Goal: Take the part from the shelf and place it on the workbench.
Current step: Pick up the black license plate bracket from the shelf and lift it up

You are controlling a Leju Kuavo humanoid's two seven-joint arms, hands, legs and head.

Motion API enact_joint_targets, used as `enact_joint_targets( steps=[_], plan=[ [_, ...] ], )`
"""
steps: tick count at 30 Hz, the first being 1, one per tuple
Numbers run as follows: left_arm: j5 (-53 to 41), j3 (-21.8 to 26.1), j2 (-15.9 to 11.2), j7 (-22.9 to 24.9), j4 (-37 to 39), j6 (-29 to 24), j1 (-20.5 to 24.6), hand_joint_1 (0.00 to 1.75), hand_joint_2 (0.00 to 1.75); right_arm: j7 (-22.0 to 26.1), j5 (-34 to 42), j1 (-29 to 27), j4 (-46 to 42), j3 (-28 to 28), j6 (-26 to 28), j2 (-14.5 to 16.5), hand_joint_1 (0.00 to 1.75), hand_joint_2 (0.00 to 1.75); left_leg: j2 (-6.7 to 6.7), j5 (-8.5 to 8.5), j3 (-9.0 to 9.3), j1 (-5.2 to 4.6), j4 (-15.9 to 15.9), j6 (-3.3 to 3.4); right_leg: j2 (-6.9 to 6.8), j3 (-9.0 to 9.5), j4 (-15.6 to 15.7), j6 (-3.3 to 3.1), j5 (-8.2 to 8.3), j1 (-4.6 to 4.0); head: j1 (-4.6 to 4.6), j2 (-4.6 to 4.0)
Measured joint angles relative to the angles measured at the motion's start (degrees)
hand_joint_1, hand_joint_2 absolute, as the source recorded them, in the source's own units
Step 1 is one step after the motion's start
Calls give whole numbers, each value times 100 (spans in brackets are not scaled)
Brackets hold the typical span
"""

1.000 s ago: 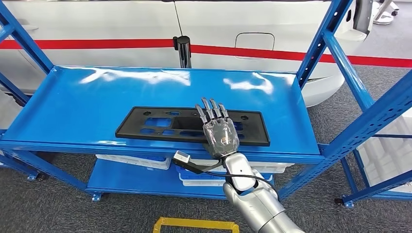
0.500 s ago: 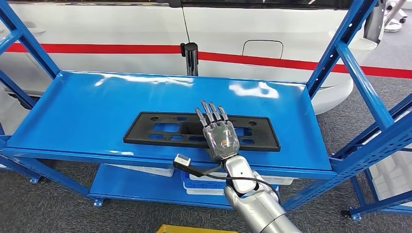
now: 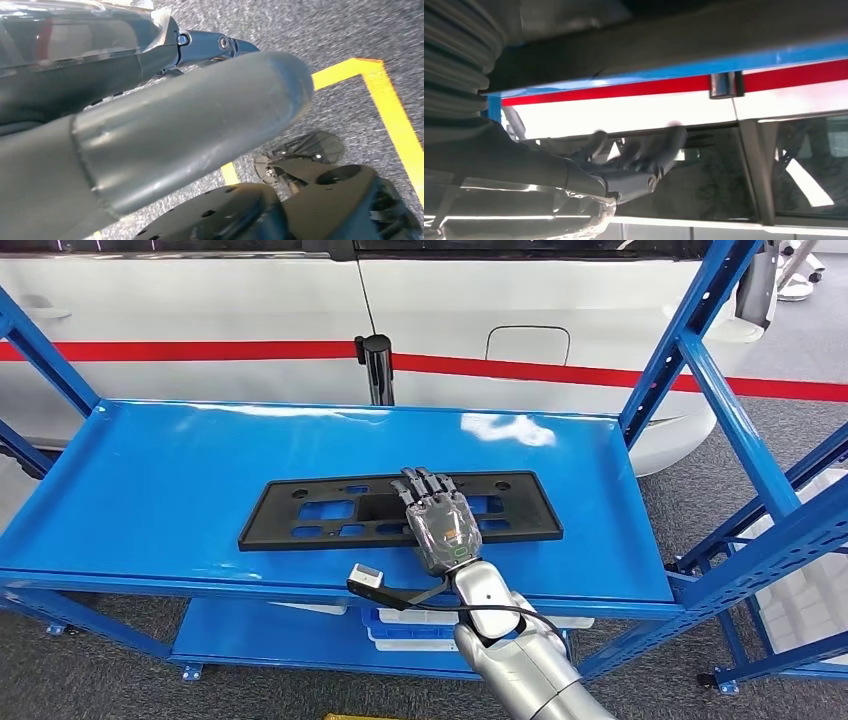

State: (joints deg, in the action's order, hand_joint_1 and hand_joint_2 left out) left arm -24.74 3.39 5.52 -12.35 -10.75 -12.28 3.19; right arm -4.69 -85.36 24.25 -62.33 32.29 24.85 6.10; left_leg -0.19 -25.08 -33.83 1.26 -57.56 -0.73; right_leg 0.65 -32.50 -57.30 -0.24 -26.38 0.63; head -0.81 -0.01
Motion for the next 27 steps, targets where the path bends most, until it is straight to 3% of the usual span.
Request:
enact_joint_targets(
  steps=[3,9,27],
  plan=[
    [-25,0,7,-4,0,-36,1,0,0,25,20,-3,-4,1,0,-7,168,175,-15,1,21,-53,52,16,-1,-15,-8,22,-39,-49,12,0],
    [-56,4,-7,-8,0,-109,-1,0,0,86,80,-8,-12,1,81,-21,171,175,-27,3,9,-152,46,118,-6,24,30,120,-9,-6,10,0],
    [-137,75,-8,-2,0,-175,5,0,0,453,509,-4,-19,-15,458,-46,175,175,-26,-6,19,-162,43,167,-8,38,55,134,-2,12,9,0]
  ],
)
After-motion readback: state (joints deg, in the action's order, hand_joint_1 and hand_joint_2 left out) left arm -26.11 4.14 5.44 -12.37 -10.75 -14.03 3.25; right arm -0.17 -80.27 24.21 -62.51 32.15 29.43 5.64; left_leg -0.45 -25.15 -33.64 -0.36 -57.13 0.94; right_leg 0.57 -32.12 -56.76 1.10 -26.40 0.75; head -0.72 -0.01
